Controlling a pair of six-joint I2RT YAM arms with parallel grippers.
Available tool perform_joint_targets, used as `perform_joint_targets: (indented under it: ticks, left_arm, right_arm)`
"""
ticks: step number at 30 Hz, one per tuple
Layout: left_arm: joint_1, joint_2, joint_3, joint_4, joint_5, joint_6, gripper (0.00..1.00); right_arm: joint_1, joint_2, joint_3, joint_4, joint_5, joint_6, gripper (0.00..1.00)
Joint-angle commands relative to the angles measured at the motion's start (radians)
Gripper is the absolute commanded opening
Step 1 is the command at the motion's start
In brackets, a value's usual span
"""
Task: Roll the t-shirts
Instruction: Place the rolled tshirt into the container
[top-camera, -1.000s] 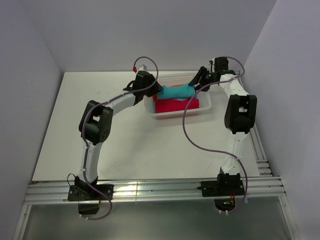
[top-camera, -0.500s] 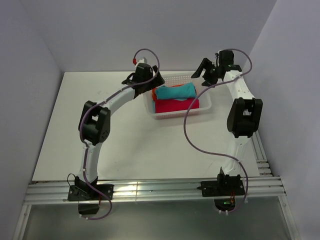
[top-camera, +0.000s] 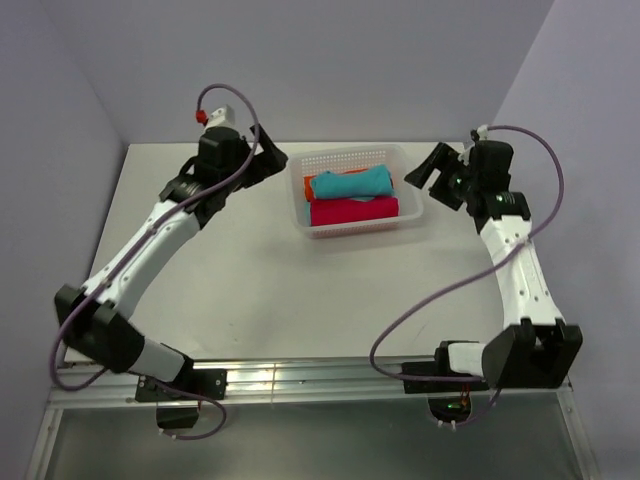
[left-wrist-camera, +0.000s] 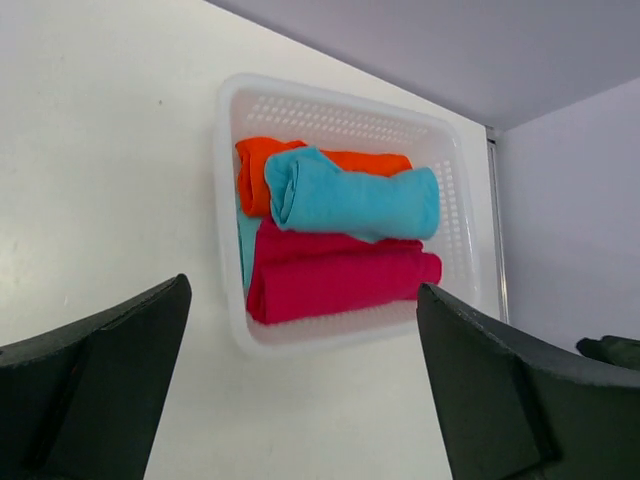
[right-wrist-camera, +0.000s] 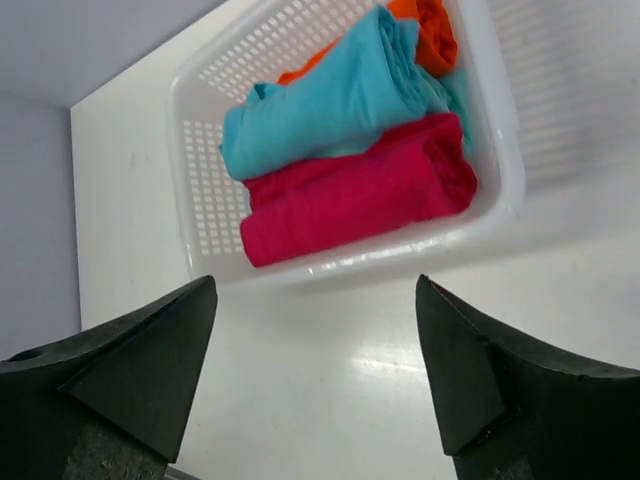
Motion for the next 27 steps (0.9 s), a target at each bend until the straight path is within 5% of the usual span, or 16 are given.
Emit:
perform_joint_targets:
  ticks: [1,11,17,27]
  left_arm:
    - [-0.003,-0.163,-0.151,-0.050,-0.026,-0.041,1.00]
    - [-0.003,-0.574,-0.519,-0.064,0.040,-0.055,0.99]
    - [-0.002,-0.805,-0.715,-0.108,-0.055,-0.015,0.99]
    - [-0.003,-1.056,-0.895,-0.049,-0.138,-0.051,0.99]
  right_arm:
    - [0.003,-0.146,-0.129,0.019,0.045,0.005,0.87]
    - [0.006,-0.588,-0.480,0.057,0.001,0.083,0.85]
    - [0.006,-0.885,-0.677,0.138,-0.065,0.100,0.86]
    - [0.006,-1.047,-0.763,0.025,-0.045,0.117,0.87]
